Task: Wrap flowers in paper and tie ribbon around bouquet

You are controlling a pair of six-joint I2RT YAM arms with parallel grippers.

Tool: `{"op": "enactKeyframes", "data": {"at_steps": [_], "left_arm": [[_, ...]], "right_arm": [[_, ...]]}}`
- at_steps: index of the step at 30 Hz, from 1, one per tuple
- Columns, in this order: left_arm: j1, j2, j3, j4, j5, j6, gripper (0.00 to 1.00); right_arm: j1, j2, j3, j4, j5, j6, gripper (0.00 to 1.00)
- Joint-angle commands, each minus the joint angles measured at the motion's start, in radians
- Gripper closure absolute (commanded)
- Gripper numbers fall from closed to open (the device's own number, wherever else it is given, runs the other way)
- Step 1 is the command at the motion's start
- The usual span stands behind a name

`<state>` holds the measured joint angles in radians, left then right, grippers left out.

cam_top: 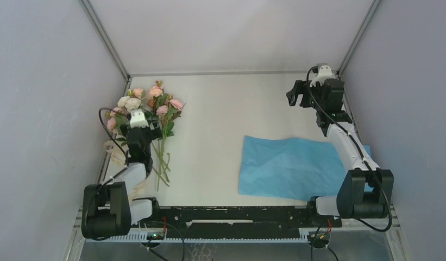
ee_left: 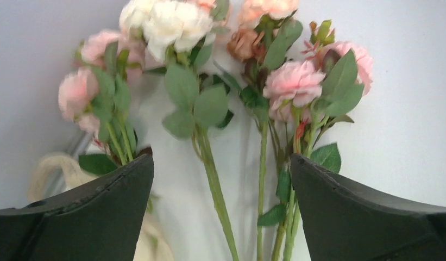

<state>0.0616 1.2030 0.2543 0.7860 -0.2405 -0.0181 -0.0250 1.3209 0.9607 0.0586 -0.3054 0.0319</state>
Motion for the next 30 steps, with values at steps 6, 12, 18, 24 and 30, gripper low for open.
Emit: {"op": "enactKeyframes", "data": {"at_steps": [6, 12, 18, 24, 30], "left_arm": [[-0.023, -0.112, 0.552, -1.118, 0.415, 0.354, 0.04], [-0.112, -0.178, 0.569, -1.337, 0.498, 0.392, 0.08], [-0.121, -0.195, 0.591, -1.432, 0.556, 0.365, 0.11], [-0.124, -0.186, 0.588, -1.453, 0.559, 0.355, 0.13], [-0.128, -0.196, 0.589, -1.453, 0.551, 0.351, 0.15]], "right_arm": [[0.073, 0.248, 0.356, -0.771, 0.202, -0.108, 0.08], [0.100, 0.481, 0.513, -1.008, 0.135, -0.259, 0.06], [0.100, 0.671, 0.594, -1.078, 0.076, -0.315, 0.06], [0.113, 0.724, 0.590, -1.142, 0.034, -0.324, 0.08], [0.116, 0.726, 0.560, -1.188, -0.027, -0.311, 0.12]]}}
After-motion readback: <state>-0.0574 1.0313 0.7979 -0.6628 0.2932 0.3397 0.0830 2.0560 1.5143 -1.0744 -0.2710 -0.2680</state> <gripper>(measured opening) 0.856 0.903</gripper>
